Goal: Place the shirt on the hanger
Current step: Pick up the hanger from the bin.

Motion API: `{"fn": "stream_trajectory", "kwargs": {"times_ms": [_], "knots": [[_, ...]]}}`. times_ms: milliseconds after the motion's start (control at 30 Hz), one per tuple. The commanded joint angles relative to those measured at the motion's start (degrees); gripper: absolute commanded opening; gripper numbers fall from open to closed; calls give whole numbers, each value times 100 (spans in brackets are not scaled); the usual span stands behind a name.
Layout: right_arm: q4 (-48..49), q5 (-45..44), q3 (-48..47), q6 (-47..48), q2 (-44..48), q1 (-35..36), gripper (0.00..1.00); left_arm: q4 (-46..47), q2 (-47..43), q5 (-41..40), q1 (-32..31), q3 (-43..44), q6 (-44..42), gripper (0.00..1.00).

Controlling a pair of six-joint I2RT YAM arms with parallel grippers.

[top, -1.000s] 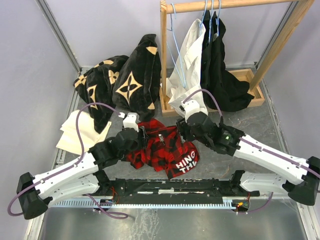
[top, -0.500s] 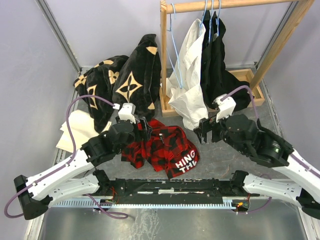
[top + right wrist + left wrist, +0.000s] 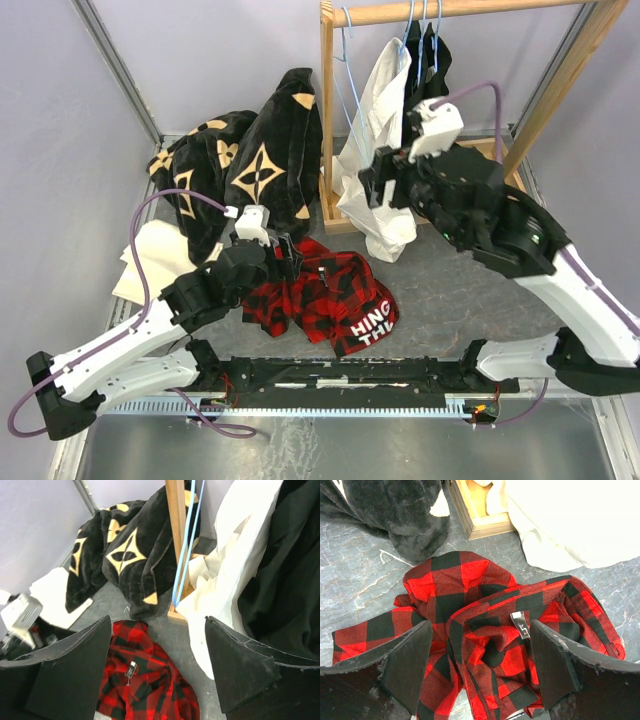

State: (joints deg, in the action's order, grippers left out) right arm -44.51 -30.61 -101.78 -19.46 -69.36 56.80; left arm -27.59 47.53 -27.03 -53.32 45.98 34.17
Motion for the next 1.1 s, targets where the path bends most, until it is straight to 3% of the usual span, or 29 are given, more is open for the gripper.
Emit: {"fn": "stream_trajectory", "kwargs": {"times_ms": [0,200,533,867,1000,1067], "knots": [[253,-328,-680,294,-575,-261,80,54,-191,-214,29,234,-117,84],[249,108,-1206,425,-1356,-799,76,-63,-363,-294,24,207,-117,83],[653,1371,-1027,92,-1913,-1520,59,-221,-628,-320,28,143,-14,83],[1075,1290,-98,151,-1464,-1564,23,-285,-956,-345,24,-63,203,82],[1131,1365,-2,203,-1246,-1565,3,-295,-929,-343,23,-44,195,82],[1091,1382,-64,220,-1183,-1561,0,-291,-912,-332,25,-29,191,82]]}}
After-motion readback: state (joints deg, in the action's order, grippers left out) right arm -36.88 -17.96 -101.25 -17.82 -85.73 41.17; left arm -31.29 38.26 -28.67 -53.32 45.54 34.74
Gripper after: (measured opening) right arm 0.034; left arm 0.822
